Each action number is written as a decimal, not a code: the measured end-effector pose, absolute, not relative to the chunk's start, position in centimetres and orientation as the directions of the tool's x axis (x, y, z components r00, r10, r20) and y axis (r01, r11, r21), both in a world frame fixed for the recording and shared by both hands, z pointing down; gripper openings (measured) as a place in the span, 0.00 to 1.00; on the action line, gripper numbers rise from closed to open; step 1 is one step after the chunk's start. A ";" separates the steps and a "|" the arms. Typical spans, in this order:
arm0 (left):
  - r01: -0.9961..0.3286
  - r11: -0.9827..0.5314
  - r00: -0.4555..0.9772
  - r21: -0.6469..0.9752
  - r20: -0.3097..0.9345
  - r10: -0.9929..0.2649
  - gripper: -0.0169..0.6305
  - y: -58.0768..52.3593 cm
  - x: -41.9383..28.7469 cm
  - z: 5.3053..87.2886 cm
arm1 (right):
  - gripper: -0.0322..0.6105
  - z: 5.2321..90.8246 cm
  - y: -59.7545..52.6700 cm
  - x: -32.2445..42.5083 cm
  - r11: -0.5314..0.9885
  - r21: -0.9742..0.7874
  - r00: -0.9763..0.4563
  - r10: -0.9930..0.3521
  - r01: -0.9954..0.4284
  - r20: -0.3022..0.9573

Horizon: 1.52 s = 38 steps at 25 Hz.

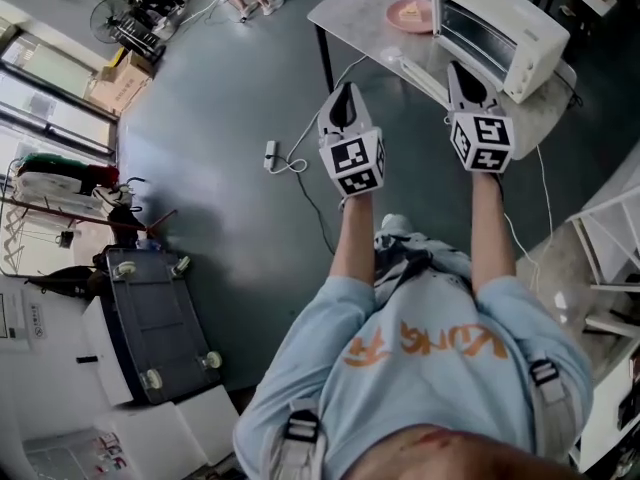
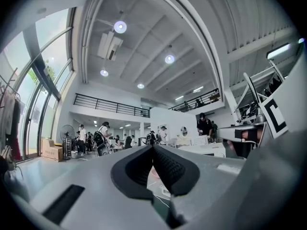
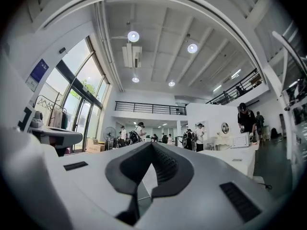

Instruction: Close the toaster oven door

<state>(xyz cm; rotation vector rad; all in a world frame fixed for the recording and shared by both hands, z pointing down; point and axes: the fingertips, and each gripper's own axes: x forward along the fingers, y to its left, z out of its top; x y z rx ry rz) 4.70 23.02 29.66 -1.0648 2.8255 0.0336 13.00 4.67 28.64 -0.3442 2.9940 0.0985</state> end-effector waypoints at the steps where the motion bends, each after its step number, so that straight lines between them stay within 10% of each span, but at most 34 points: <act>1: -0.656 0.755 -0.746 -0.024 -0.133 -0.652 0.03 23.1 4.3 29.2 | 0.05 28.2 4.7 12.7 0.970 0.066 -0.965 -0.222 -0.232 -0.139; 17: -0.702 0.712 -0.705 0.021 -0.166 -0.690 0.03 18.6 -7.5 29.1 | 0.05 27.4 3.7 0.5 0.928 0.297 -0.971 -0.187 -0.225 -0.151; 38: -0.712 0.688 -0.647 0.143 0.250 -0.721 0.03 11.0 -31.8 48.9 | 0.05 47.7 -2.8 -25.3 0.984 -0.014 -0.963 -0.169 -0.175 0.209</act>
